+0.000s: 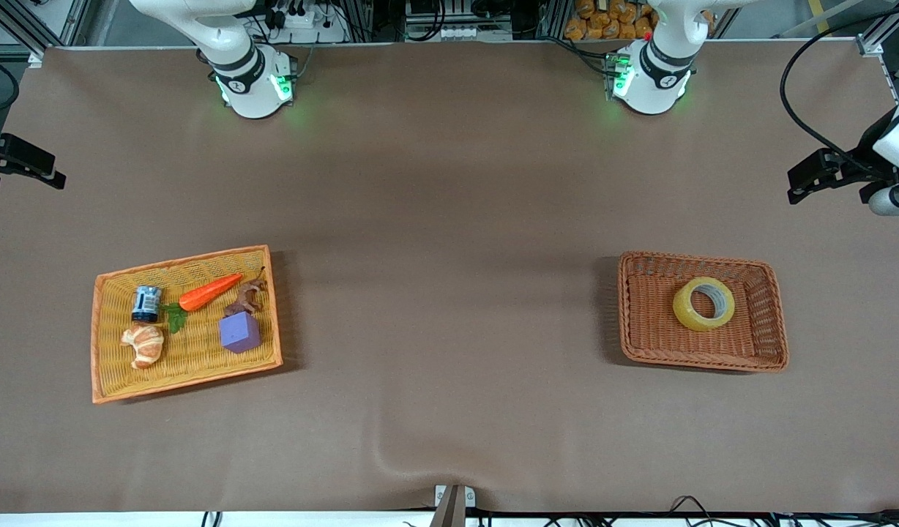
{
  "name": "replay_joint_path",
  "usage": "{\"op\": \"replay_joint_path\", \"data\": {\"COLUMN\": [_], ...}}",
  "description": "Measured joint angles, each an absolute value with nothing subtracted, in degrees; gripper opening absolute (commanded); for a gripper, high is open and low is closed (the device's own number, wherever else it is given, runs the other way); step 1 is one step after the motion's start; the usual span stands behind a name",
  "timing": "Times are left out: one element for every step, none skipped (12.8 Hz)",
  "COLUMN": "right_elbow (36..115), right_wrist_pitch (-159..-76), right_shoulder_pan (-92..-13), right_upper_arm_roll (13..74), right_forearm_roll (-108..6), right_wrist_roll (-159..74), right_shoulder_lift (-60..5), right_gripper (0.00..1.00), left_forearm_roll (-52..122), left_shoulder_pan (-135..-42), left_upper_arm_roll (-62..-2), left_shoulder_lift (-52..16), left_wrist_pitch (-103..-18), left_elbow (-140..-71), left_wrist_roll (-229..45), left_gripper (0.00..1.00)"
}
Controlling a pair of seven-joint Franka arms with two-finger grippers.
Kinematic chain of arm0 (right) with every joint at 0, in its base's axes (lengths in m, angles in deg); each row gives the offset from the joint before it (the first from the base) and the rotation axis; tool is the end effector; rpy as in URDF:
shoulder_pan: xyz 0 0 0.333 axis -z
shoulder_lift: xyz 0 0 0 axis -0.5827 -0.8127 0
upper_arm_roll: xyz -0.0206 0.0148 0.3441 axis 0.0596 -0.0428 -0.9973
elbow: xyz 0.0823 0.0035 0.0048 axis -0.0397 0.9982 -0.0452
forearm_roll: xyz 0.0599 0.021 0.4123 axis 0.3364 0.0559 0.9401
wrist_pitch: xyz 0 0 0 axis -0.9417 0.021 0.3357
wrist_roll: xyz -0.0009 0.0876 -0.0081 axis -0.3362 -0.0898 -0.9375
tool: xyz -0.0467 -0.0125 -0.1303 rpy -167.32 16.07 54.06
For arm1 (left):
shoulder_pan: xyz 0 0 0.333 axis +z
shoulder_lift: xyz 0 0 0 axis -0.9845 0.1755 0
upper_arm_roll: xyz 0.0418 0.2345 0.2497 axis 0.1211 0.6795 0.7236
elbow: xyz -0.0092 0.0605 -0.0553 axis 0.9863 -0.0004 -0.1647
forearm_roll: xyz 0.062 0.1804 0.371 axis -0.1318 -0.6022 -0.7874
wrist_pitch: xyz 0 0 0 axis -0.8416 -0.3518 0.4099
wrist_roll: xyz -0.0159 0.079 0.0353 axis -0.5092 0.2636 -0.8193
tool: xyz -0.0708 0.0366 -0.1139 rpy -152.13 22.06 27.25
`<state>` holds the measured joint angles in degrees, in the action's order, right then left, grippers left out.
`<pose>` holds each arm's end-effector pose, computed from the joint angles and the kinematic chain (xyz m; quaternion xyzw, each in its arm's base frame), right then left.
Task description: Transfer tape with both arms
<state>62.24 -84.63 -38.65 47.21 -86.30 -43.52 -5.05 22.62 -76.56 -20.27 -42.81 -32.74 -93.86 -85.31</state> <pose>0.5664 -0.0577 0.6425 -0.9995 0.0000 0.0292 0.0127 0.5829 -0.0226 0.6286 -0.9992 0.0266 -0.0027 0.0301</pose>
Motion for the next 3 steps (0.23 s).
{"op": "replay_joint_path", "data": {"right_elbow": [62.2, 62.2, 62.2], "right_wrist_pitch": [-84.6, -84.6, -84.6], "right_shoulder_pan": [-38.7, -38.7, -38.7], "right_upper_arm_roll": [47.2, 47.2, 47.2], "right_forearm_roll": [-86.3, -86.3, -86.3], "right_wrist_roll": [-43.5, -43.5, -43.5], "right_shoulder_lift": [-5.1, -5.1, -5.1], "right_gripper": [1.0, 1.0, 1.0], "left_forearm_roll": [23.2, 23.9, 24.3], "left_shoulder_pan": [-76.6, -76.6, -76.6], "left_upper_arm_roll": [-20.2, -20.2, -20.2], "left_shoulder_lift": [-42.8, -42.8, -42.8], "left_wrist_pitch": [-32.7, -32.7, -32.6], "left_elbow": [-93.8, -93.6, -93.5], "left_wrist_roll": [-84.9, -84.8, -84.8], "left_gripper": [1.0, 1.0, 1.0]}}
